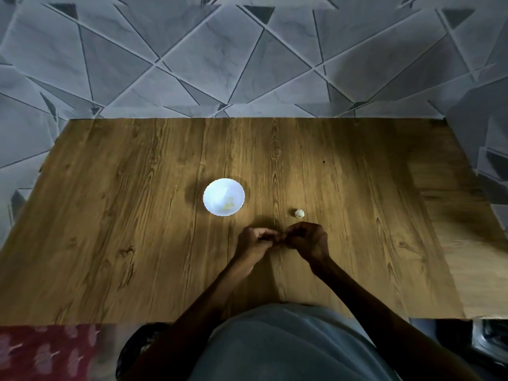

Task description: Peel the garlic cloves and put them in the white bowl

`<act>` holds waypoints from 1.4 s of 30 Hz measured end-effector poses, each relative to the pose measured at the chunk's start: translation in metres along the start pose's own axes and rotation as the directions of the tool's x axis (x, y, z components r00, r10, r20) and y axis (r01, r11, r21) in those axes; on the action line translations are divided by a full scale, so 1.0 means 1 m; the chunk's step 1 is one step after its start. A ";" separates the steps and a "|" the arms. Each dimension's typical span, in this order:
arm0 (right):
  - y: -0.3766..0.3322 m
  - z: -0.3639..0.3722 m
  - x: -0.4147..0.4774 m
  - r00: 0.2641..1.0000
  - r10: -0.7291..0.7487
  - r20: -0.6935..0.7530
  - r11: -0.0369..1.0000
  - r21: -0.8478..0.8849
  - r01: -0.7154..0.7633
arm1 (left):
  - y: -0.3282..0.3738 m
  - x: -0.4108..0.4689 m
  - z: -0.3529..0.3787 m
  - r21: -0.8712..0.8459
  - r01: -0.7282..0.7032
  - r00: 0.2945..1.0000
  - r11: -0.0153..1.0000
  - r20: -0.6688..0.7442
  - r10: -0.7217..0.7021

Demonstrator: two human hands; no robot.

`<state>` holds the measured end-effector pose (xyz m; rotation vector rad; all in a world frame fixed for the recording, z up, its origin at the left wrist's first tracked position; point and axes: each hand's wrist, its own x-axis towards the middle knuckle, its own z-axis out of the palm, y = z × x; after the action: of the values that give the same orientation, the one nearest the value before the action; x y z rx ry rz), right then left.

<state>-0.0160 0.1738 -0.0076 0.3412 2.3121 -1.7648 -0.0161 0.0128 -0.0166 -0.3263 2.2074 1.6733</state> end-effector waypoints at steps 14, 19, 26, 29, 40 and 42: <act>-0.014 -0.010 0.017 0.780 0.541 0.314 0.612 0.489 -0.622 | 0.007 -0.009 -0.003 -0.349 0.028 0.998 0.937 0.062 -0.007; -0.013 -0.011 0.020 0.726 0.496 0.477 0.536 0.489 -0.688 | 0.006 -0.013 -0.012 -0.460 0.112 0.985 0.881 0.170 -0.037; -0.020 -0.012 0.014 0.841 0.375 0.391 0.822 0.278 -0.496 | 0.011 -0.015 -0.017 -0.476 0.178 0.973 0.861 0.218 -0.081; -0.016 -0.009 0.014 0.939 0.153 0.309 0.986 0.011 -0.164 | 0.012 -0.016 -0.017 -0.441 0.191 0.972 0.877 0.208 -0.107; -0.014 -0.003 0.010 0.929 -0.315 0.193 0.800 -0.473 0.369 | 0.006 -0.006 -0.013 -0.208 0.127 0.992 0.970 0.034 -0.123; -0.016 -0.004 0.008 0.925 -0.317 0.210 0.799 -0.467 0.380 | 0.007 -0.005 -0.013 -0.206 0.120 0.993 0.971 0.040 -0.114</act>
<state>-0.0285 0.1739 0.0053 -0.2976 2.7496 -1.1775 -0.0154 0.0019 -0.0054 -0.4742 1.9557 1.8342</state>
